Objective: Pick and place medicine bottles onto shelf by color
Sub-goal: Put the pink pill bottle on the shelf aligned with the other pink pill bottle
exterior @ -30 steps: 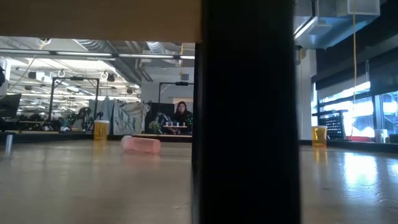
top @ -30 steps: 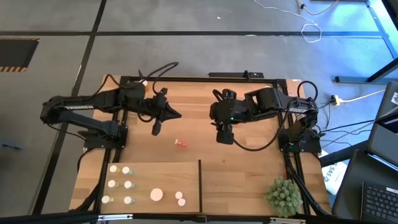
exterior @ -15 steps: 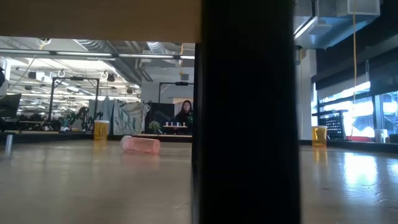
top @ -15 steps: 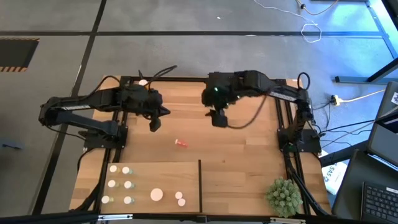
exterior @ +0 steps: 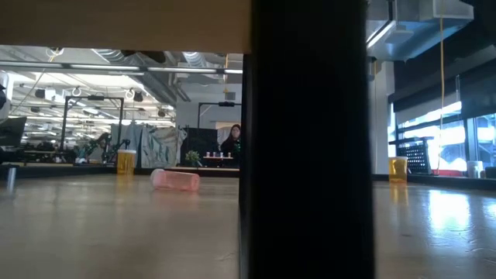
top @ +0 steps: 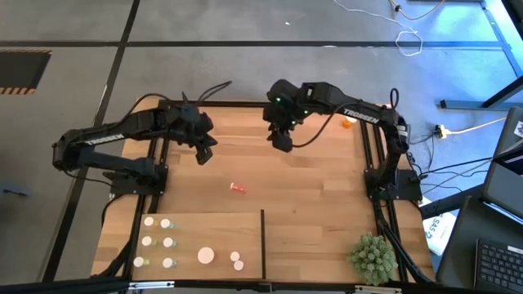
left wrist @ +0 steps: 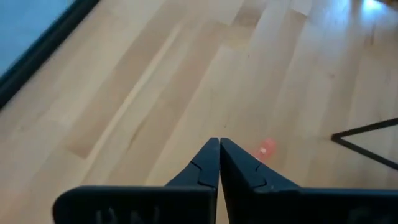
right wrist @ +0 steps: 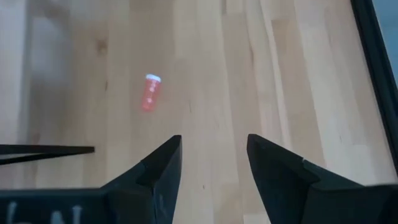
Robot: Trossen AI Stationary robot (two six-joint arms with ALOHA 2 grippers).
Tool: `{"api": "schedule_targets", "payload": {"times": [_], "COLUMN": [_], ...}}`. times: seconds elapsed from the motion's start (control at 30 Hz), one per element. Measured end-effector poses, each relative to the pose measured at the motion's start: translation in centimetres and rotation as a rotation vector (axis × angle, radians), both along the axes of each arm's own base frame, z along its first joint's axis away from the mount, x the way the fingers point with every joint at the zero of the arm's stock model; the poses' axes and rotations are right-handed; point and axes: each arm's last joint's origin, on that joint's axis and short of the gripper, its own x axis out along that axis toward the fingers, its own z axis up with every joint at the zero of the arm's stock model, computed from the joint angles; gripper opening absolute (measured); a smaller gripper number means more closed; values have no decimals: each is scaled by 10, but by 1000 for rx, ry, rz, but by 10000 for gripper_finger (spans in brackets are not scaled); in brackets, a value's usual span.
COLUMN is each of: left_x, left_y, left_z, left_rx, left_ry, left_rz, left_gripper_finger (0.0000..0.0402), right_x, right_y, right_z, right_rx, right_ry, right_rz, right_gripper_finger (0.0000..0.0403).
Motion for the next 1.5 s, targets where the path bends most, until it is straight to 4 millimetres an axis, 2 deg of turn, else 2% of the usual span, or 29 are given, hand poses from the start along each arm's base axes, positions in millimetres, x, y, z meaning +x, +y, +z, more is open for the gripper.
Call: {"api": "schedule_targets", "payload": {"times": [0.13, 0.37, 0.53, 0.67, 0.8, 0.9, 1.03, 1.17, 1.3, 1.5], "left_x": [1, 10, 18, 27, 37, 46, 57, 66, 73, 76], "left_y": [3, 3, 4, 7, 10, 10, 4, -7, -17, -19], "left_z": [-2, -9, -18, -27, -38, -48, -60, -71, -79, -84], "left_rx": [-42, -86, -24, 62, 65, 35, -6, 3, 7, -20], "left_ry": [6, 30, 93, 149, 200, 234, 269, 303, 336, 357], "left_rz": [-14, -70, -234, -364, -402, -428, -505, -616, -681, -655], "left_gripper_finger": [26, 85, 115, 117, 115, 116, 114, 112, 114, 113], "right_x": [-1, -1, -2, -5, -8, -9, -10, -9, -8, -8], "right_y": [-5, -6, -7, -15, -24, -27, -31, -32, -32, -32], "right_z": [-4, -3, -3, -3, -7, -20, -43, -54, -54, -54], "right_rx": [-9, -30, -31, -2, 44, 73, 78, 65, 32, -6], "right_ry": [10, 4, -24, -59, -106, -115, -74, -72, -92, -106], "right_rz": [6, 32, 143, 221, 315, 386, 400, 419, 468, 518], "right_gripper_finger": [185, 184, 184, 184, 184, 184, 184, 184, 184, 184]}}
